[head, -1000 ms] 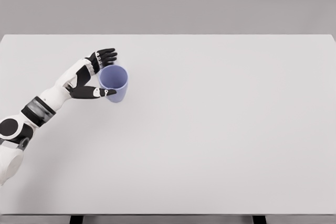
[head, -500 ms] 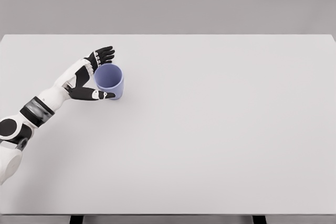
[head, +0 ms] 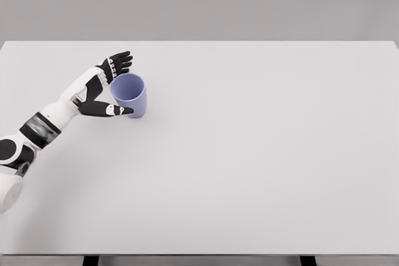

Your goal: Flip the cup with left arm and place it on the table

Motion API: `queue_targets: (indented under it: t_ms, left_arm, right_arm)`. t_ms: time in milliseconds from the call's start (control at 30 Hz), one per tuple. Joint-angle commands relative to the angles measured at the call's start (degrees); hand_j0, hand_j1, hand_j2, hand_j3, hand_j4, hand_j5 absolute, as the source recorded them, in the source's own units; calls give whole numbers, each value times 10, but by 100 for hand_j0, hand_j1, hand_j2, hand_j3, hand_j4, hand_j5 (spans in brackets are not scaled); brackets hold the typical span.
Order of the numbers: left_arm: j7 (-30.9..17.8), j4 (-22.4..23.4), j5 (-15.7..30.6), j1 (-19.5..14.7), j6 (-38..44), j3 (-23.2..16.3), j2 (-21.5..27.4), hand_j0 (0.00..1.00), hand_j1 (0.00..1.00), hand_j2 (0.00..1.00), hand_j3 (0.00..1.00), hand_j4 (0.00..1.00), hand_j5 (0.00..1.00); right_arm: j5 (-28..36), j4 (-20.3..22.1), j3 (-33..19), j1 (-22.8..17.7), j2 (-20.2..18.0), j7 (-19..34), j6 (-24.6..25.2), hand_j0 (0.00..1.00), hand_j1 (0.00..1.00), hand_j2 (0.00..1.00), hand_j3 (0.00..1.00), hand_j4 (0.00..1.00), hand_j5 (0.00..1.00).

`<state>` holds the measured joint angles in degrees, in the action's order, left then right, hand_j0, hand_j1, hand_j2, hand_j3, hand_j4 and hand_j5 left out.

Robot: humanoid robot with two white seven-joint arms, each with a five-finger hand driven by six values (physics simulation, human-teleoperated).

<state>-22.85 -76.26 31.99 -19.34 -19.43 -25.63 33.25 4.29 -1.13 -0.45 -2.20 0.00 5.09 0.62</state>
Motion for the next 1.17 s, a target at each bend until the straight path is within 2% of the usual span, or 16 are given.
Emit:
queue_targets:
  t_ms: [0, 600, 733, 800, 900, 1000, 1067, 1133]
  left_arm:
    - [0, -1, 3, 0, 0, 1, 1, 100, 100, 100, 100, 100, 100]
    - [0, -6, 4, -2, 0, 16, 14, 100, 100, 100, 100, 100, 100]
    - [0, -18, 4, -1, 0, 20, 19, 100, 100, 100, 100, 100, 100]
    - [0, -31, 5, 2, -1, 22, 37, 100, 100, 100, 100, 100, 100]
    - [0, -50, 4, 11, 0, 45, 67, 100, 100, 100, 100, 100, 100]
    - [0, -51, 4, 11, 5, 45, 103, 100, 100, 100, 100, 100, 100]
    - [0, -69, 4, 12, 6, 46, 143, 100, 100, 100, 100, 100, 100]
    - [0, -75, 4, 12, 6, 46, 158, 100, 100, 100, 100, 100, 100]
  right_arm:
    - [0, 0, 0, 0, 0, 0, 0, 100, 100, 100, 100, 100, 100]
    - [-1, 0, 0, 0, 0, 0, 0, 100, 100, 100, 100, 100, 100]
    - [0, 0, 0, 0, 0, 0, 0, 100, 100, 100, 100, 100, 100]
    - [0, 0, 0, 0, 0, 0, 0, 100, 100, 100, 100, 100, 100]
    - [-1, 0, 0, 0, 0, 0, 0, 100, 100, 100, 100, 100, 100]
    - [0, 0, 0, 0, 0, 0, 0, 100, 100, 100, 100, 100, 100]
    - [0, 0, 0, 0, 0, 0, 0, 100, 100, 100, 100, 100, 100]
    - [-1, 0, 0, 0, 0, 0, 0, 100, 100, 100, 100, 100, 100]
